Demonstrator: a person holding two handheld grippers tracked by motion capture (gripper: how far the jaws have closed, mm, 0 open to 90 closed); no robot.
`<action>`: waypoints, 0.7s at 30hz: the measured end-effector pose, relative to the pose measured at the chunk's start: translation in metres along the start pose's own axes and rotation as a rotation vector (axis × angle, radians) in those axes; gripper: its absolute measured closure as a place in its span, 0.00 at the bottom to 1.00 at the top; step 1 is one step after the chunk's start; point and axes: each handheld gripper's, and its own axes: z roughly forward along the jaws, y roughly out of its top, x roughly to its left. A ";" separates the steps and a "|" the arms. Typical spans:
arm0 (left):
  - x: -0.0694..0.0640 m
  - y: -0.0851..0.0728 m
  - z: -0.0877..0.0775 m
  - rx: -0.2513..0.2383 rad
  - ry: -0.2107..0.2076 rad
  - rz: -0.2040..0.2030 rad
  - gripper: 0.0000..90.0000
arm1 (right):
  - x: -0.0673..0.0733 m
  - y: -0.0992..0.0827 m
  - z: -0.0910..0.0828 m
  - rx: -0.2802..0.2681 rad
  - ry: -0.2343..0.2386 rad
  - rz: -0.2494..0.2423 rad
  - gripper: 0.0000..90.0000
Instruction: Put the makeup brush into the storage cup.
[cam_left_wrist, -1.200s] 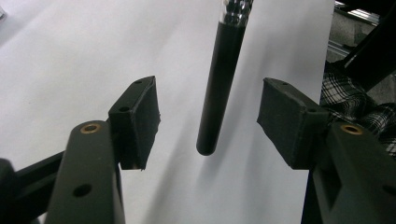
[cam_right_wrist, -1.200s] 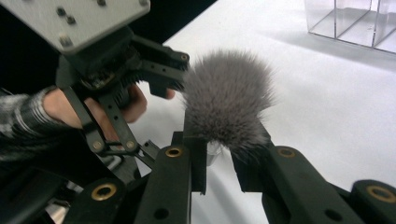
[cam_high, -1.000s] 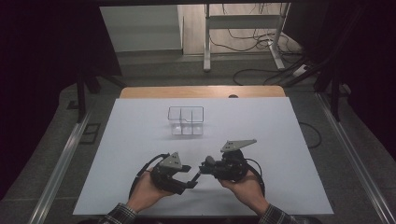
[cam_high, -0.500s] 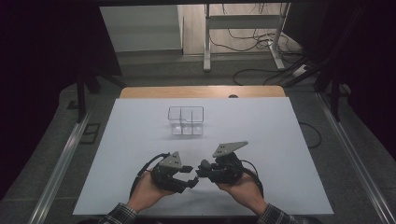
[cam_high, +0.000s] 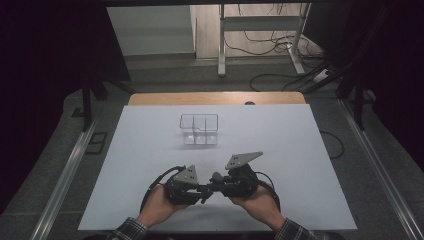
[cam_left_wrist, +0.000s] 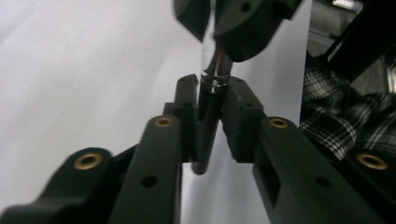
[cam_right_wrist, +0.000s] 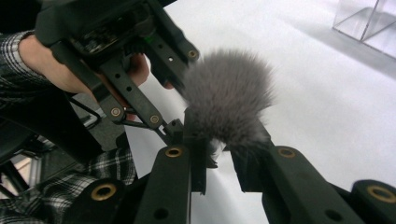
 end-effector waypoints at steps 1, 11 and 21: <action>-0.001 0.001 0.000 0.006 0.006 0.007 0.87 | -0.001 0.000 0.000 -0.001 0.008 0.009 0.85; 0.003 0.000 -0.002 0.007 0.014 -0.025 0.88 | -0.006 -0.003 0.001 -0.025 0.022 0.025 0.71; 0.008 -0.004 -0.005 0.001 0.036 -0.059 0.88 | -0.012 -0.007 0.000 -0.024 0.016 0.027 0.50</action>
